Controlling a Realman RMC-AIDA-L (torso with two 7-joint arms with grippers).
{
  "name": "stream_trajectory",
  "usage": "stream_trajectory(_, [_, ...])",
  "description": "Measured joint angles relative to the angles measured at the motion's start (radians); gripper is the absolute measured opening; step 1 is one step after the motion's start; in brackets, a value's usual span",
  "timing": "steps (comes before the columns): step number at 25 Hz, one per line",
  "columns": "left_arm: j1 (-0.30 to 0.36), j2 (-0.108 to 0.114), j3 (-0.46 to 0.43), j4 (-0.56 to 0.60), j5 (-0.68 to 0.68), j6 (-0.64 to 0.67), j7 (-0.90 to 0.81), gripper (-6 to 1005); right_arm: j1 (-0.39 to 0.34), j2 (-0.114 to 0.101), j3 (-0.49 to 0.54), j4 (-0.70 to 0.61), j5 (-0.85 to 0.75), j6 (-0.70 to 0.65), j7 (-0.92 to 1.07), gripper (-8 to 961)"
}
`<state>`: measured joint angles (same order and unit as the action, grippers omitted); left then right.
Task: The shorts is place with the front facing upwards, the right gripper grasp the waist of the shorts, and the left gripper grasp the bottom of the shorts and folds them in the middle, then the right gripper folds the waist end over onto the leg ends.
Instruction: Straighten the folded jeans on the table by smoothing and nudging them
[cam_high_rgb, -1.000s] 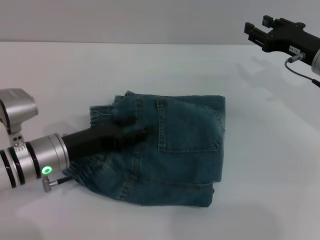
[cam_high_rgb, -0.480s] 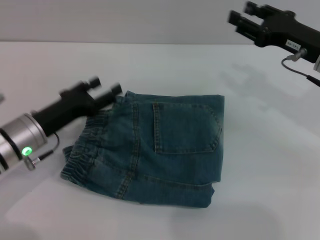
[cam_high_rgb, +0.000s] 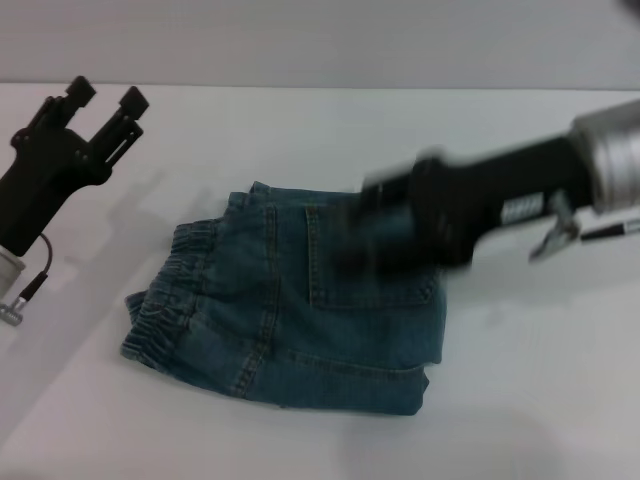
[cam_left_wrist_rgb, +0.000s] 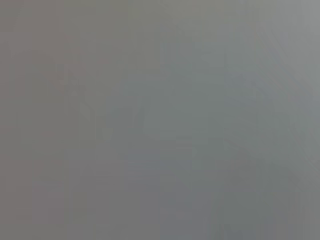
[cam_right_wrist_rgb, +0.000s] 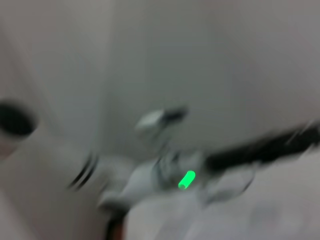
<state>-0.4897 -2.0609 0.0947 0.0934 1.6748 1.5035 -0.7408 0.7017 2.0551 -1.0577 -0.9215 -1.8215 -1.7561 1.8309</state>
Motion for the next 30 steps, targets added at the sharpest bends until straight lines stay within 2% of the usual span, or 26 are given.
stream_trajectory(5, [0.013,0.001,-0.007,-0.001,-0.012,-0.006,0.027,783,0.092,0.009,-0.108,0.007,-0.228,-0.056,0.128,511])
stream_trajectory(12, [0.02,0.003,-0.01,0.007,-0.023,-0.015,0.031,783,0.114,0.013,-0.173,0.077,-0.361,-0.045,0.18,510])
stream_trajectory(16, [0.02,0.003,-0.011,0.007,-0.024,-0.027,0.031,783,0.116,0.014,-0.185,0.123,-0.392,-0.028,0.182,510])
stream_trajectory(21, [0.016,0.003,-0.012,0.005,-0.025,-0.037,0.031,783,0.117,0.015,-0.199,0.204,-0.447,0.07,0.184,510])
stream_trajectory(30, [0.017,0.001,-0.012,-0.001,-0.024,-0.046,0.032,783,0.115,0.015,-0.191,0.227,-0.452,0.195,0.208,510])
